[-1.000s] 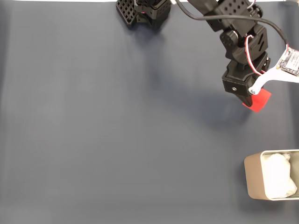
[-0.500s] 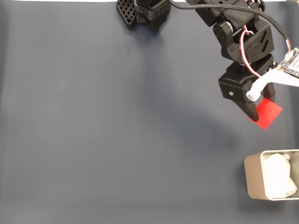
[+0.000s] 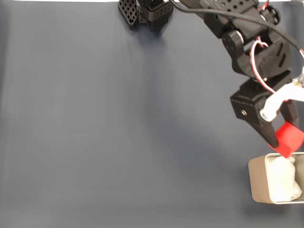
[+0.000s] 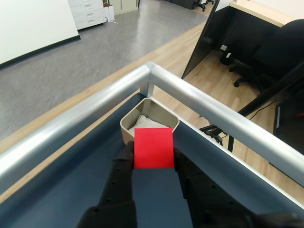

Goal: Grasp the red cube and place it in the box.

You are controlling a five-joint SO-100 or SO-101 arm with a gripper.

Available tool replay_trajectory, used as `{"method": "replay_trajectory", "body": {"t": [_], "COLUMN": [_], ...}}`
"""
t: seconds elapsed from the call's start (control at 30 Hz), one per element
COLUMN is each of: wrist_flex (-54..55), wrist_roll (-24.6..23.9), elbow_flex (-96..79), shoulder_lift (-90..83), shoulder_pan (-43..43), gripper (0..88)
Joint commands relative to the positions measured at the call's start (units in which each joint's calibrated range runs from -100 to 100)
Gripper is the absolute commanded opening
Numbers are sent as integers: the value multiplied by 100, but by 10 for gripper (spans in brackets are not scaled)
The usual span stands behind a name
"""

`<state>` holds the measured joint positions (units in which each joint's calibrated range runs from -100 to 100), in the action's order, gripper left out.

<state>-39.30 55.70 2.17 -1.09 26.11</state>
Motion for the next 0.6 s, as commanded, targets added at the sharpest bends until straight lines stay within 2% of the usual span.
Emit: {"method": "replay_trajectory", "body": {"t": [0.0,0.57], "wrist_flex": [-4,4], "wrist_roll": [-73,-29], "elbow_flex": [759,1973], "shoulder_lift": [265,1512], "shoulder_pan": [-69,-26], "gripper": [68,69]}}
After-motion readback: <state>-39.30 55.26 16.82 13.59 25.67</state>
